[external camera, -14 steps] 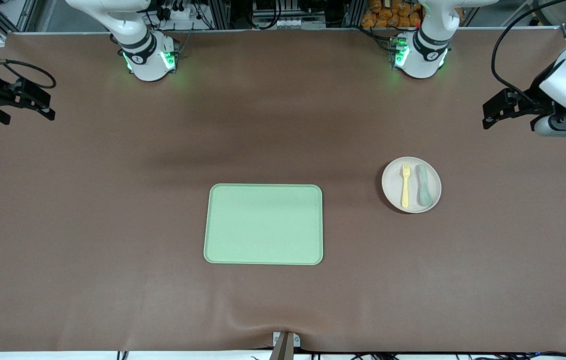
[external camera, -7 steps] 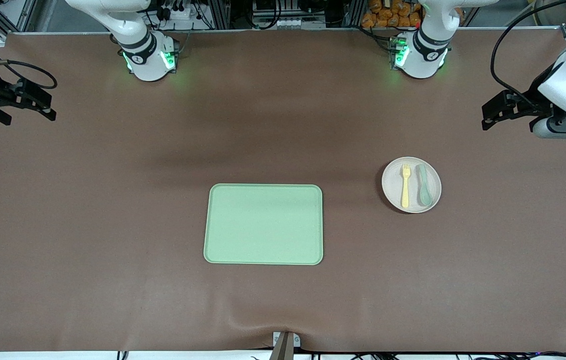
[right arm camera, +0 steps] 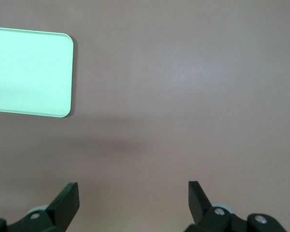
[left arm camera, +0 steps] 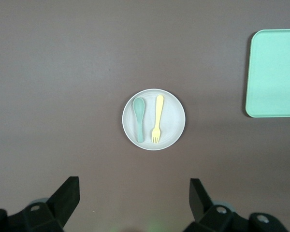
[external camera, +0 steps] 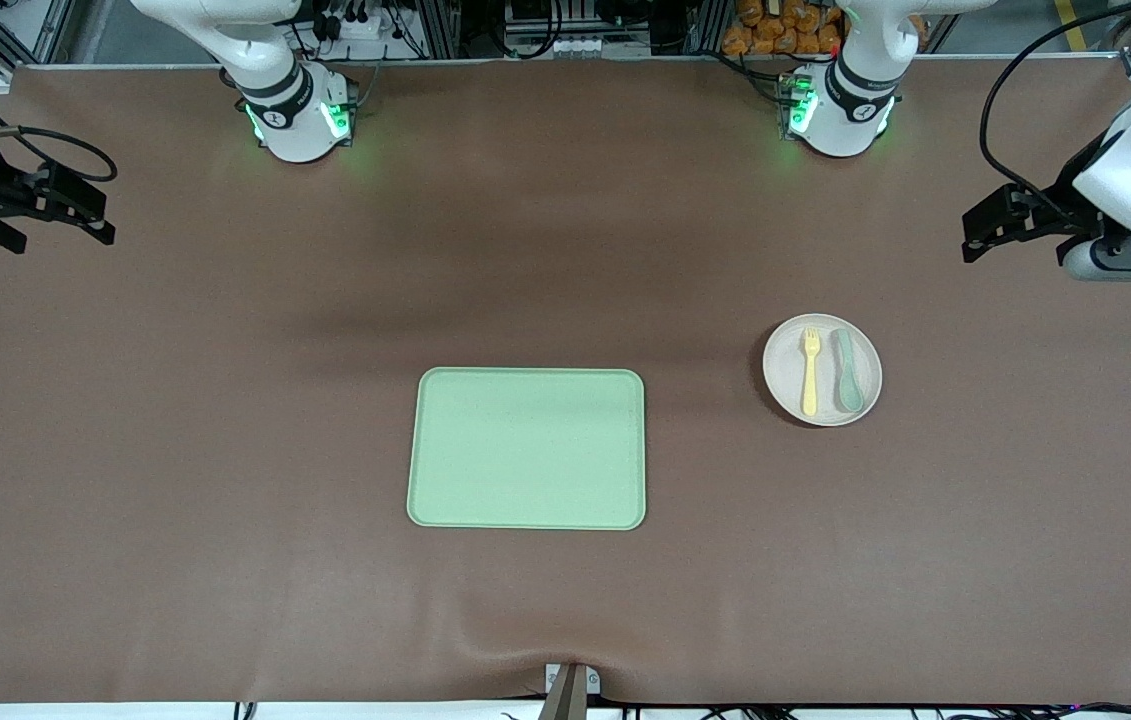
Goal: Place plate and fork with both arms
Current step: 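Reach the left gripper down to the rim of the white plate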
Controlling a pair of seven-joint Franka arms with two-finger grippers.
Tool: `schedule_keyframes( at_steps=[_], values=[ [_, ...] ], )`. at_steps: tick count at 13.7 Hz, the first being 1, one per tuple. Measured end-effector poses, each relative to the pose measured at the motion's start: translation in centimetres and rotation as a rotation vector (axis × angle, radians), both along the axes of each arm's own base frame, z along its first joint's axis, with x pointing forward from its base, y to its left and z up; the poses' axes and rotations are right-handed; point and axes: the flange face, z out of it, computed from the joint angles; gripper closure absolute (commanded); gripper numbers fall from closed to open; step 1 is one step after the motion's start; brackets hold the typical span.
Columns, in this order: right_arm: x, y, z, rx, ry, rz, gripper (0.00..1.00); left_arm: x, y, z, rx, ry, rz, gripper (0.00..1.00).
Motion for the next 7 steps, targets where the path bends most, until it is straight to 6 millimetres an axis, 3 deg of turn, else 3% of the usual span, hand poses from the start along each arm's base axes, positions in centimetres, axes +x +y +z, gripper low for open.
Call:
schedule_keyframes(
  at_steps=[3,7],
  values=[
    [0.0,0.0,0.0,0.000,0.001,0.000,0.00,1.4,0.7,-4.1,-0.001,0.004,0.015,0.00],
    [0.0,0.0,-0.1,0.000,0.003,0.000,0.00,3.7,1.2,-12.8,-0.001,0.036,0.025,0.00]
  ],
)
